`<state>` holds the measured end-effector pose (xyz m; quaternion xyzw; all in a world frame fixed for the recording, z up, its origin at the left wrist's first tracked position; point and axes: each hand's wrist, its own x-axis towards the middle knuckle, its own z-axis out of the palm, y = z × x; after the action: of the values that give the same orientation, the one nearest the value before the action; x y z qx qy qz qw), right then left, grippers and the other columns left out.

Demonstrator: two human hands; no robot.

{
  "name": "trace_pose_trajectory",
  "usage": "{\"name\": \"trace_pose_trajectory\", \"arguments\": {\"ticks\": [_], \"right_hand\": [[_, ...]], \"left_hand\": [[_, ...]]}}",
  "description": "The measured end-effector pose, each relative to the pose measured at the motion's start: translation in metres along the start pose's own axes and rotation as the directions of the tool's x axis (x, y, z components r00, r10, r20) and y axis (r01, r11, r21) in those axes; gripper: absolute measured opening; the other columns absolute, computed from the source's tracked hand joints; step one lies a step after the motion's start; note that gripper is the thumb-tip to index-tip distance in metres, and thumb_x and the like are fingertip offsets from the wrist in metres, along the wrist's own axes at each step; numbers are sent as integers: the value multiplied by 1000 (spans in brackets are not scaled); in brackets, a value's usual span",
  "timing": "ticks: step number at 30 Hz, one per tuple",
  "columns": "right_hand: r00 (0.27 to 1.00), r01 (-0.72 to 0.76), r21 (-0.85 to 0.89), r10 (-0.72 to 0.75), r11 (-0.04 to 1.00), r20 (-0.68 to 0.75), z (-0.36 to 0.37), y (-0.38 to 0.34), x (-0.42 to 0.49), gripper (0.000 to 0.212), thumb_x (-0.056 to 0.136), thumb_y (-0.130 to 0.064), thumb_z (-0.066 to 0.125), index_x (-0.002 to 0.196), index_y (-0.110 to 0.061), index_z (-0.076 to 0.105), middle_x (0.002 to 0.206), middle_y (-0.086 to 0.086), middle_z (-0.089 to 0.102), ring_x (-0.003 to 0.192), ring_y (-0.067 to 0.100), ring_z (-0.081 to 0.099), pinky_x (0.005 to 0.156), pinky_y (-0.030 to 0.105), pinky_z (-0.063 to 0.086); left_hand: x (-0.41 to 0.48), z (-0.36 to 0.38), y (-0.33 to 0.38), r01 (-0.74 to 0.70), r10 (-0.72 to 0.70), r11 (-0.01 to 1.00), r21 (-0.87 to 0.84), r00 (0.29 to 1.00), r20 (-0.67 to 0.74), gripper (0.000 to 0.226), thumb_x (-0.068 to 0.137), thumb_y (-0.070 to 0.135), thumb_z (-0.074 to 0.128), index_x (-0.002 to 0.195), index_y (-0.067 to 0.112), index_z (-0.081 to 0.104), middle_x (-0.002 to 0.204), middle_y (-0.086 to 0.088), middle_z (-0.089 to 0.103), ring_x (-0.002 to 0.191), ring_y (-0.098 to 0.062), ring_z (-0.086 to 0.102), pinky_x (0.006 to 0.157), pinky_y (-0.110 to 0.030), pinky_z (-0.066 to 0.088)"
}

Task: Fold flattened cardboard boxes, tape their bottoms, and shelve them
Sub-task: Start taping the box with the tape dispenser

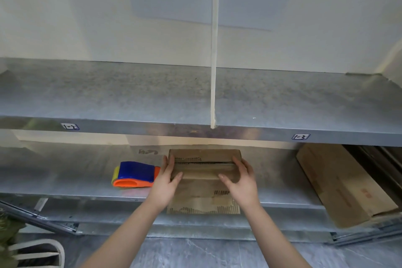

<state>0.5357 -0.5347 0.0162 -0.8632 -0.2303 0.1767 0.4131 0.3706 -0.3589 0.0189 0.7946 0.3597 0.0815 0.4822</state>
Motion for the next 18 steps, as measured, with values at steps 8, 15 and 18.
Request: {"name": "trace_pose_trajectory", "arguments": {"ticks": [8,15,18], "right_hand": [[992,-38,213,11,976,124,-2,8,21,66,80,-34,78,135,-39,43,144,-5,42,131,13,41,103,26,35],[976,-53,260,-5,964,217,-12,6,47,68,78,-26,81,134,-36,43,134,-7,47,128,16,46,105,31,42],[996,52,97,-58,994,66,-6,10,37,68,82,-40,74,141,-33,41,144,-2,43,133,18,40,110,36,37]], "left_hand": [[-13,8,-11,141,-137,877,-458,990,44,72,96,38,53,153,37,8,151,19,22,141,-5,20,114,-31,21],[8,-17,-14,195,-170,892,-407,981,98,89,60,48,85,131,35,32,137,3,44,130,-21,42,111,-43,34],[25,-38,-8,75,-39,983,-169,978,204,104,64,35,87,141,46,18,145,11,24,133,-15,28,112,-39,30]]}}
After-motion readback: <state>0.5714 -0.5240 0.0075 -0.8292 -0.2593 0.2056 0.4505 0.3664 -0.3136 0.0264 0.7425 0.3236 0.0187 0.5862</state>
